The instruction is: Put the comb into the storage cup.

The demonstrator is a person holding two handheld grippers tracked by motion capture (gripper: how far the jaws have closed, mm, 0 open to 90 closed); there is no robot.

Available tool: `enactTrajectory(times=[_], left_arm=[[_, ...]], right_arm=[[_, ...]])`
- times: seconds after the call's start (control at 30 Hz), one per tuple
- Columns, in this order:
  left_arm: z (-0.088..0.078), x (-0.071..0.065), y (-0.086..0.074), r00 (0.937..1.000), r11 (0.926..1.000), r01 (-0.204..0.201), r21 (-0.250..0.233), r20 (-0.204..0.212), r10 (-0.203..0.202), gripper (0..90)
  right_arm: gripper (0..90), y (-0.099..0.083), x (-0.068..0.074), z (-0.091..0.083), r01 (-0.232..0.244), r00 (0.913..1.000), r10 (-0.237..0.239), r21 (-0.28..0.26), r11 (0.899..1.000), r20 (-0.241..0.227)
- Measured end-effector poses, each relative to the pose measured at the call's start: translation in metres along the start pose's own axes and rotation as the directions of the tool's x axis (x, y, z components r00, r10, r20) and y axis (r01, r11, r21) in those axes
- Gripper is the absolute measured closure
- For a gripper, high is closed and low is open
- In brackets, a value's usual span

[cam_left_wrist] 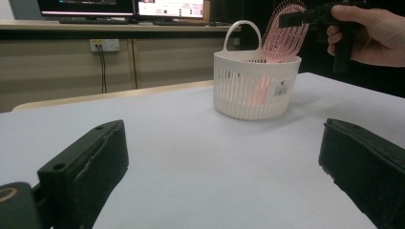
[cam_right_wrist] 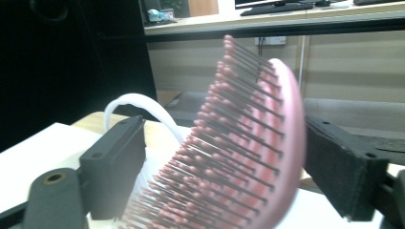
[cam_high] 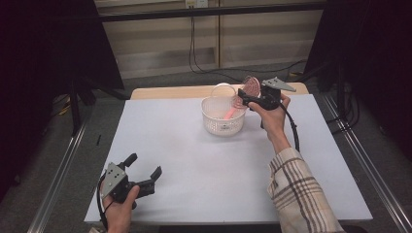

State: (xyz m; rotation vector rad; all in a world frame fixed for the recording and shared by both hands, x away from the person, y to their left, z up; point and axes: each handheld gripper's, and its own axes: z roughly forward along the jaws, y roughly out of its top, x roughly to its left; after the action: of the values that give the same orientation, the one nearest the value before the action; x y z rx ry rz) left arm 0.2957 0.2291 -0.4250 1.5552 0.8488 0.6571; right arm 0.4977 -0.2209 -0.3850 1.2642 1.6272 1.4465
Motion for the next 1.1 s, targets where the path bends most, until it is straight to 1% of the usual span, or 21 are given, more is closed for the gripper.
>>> enactTrajectory(times=[0.03,0.07,0.1,0.13,0.23,0.33,0.53,0.8,0.9,0.93,1.1], left_arm=[[0.0,0.0,0.0,1.0,1.0,0.0,0.0,0.0,0.0,2.9],[0.0,0.0,0.0,1.0,1.0,-0.001,0.0,-0.001,0.001,2.9],[0.0,0.0,0.0,1.0,1.0,-0.001,0.0,-0.001,0.001,2.9],[0.0,0.0,0.0,1.0,1.0,-0.001,0.001,-0.003,0.001,2.9],[0.0,0.0,0.0,1.0,1.0,0.0,0.004,-0.005,0.0,2.9],[0.0,0.0,0.0,1.0,1.0,-0.001,0.002,-0.003,0.001,2.9],[0.0,0.0,0.0,1.0,1.0,-0.001,0.001,-0.001,0.001,2.9],[0.0,0.0,0.0,1.0,1.0,-0.002,0.001,-0.001,0.002,2.9],[0.0,0.0,0.0,1.0,1.0,0.0,0.003,-0.002,0.0,2.9],[0.0,0.0,0.0,1.0,1.0,-0.006,0.007,-0.002,0.006,2.9],[0.0,0.0,0.0,1.0,1.0,-0.001,0.003,-0.001,0.001,2.9]], right_arm=[[14.4,0.0,0.0,0.0,0.0,1.0,0.0,0.0,1.0,0.0],[10.8,0.0,-0.002,-0.001,-0.016,0.9999,0.016,0.001,1.0,0.0],[10.8,0.0,-0.002,-0.001,-0.016,0.9999,0.016,0.001,1.0,0.0],[8.0,0.0,-0.003,-0.001,-0.02,0.9998,0.02,-0.002,1.0,0.002],[5.6,0.001,-0.003,-0.002,-0.024,0.9997,0.024,-0.002,1.0,0.006],[5.2,0.002,-0.004,-0.004,-0.031,0.9995,0.031,-0.006,0.999,0.007],[3.8,0.002,-0.002,-0.005,-0.019,0.9998,0.019,-0.006,1.0,0.005],[3.4,0.002,-0.003,-0.008,-0.017,0.9998,0.017,-0.008,1.0,0.008],[3.4,0.002,-0.003,-0.01,-0.016,0.9998,0.017,-0.012,1.0,0.006],[3.4,0.002,-0.004,-0.012,-0.012,0.9999,0.012,-0.017,1.0,0.007],[2.9,0.004,-0.004,-0.015,-0.006,0.9999,0.006,-0.019,1.0,0.008]])
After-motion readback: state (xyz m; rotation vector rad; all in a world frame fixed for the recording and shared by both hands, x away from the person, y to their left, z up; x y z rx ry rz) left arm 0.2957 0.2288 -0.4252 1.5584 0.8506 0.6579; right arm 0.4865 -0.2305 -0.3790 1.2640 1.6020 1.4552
